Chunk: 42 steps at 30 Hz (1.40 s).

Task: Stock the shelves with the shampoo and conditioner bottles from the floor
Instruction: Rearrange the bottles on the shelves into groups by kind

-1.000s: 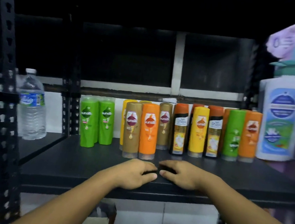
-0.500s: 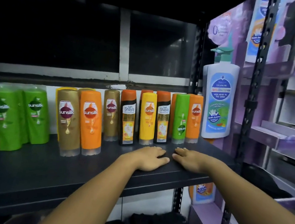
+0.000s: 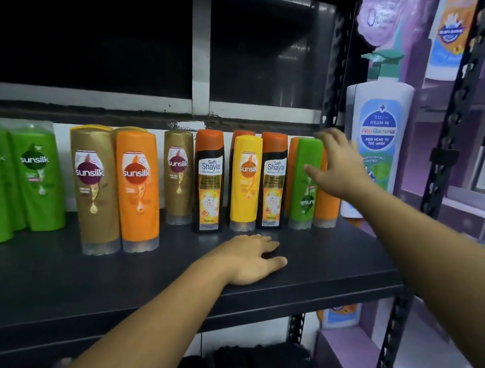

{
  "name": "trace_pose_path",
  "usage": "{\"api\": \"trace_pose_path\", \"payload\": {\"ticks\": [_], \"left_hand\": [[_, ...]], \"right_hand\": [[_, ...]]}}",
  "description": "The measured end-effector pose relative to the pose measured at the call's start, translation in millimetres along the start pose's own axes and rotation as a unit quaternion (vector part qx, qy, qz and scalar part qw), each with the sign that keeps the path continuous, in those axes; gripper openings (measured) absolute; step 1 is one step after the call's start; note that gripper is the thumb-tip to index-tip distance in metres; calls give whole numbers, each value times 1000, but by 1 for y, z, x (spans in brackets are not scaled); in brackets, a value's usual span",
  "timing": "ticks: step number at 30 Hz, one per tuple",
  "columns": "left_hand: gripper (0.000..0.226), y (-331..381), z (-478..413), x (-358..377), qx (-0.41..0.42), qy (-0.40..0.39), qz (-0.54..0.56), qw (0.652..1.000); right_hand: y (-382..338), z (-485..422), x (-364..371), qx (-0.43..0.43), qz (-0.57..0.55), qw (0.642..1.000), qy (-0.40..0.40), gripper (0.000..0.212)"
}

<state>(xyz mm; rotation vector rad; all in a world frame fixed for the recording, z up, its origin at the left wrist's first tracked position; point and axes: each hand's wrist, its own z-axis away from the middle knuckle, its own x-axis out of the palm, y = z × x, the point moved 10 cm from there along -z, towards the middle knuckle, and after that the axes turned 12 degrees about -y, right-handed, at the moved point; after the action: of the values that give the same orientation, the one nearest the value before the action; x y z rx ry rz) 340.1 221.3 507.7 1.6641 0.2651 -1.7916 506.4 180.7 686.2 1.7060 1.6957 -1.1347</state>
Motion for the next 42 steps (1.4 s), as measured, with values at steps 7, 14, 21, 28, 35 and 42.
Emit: {"api": "trace_pose_path", "payload": {"ticks": [7,14,21,28,35,42], "left_hand": [[67,0,3,-1,-2,1,25,1000],[68,-2,3,-1,1,5,32,999],[68,0,4,-2,4,5,27,1000],[69,-6,-2,-1,4,9,44,999],[72,-6,0,-3,2,21,65,998],[86,-16,19,-28,-6,144,131,981]], "right_hand": [[-12,-31,11,7,180,974,-137,94],[-36,-27,4,-24,340,933,-114,75],[-52,-19,-2,-58,505,856,-98,69],[-63,-22,-2,-98,562,817,-84,67],[-61,-12,-13,-140,523,830,-132,59],[-66,30,-38,-137,253,943,-168,47]]}}
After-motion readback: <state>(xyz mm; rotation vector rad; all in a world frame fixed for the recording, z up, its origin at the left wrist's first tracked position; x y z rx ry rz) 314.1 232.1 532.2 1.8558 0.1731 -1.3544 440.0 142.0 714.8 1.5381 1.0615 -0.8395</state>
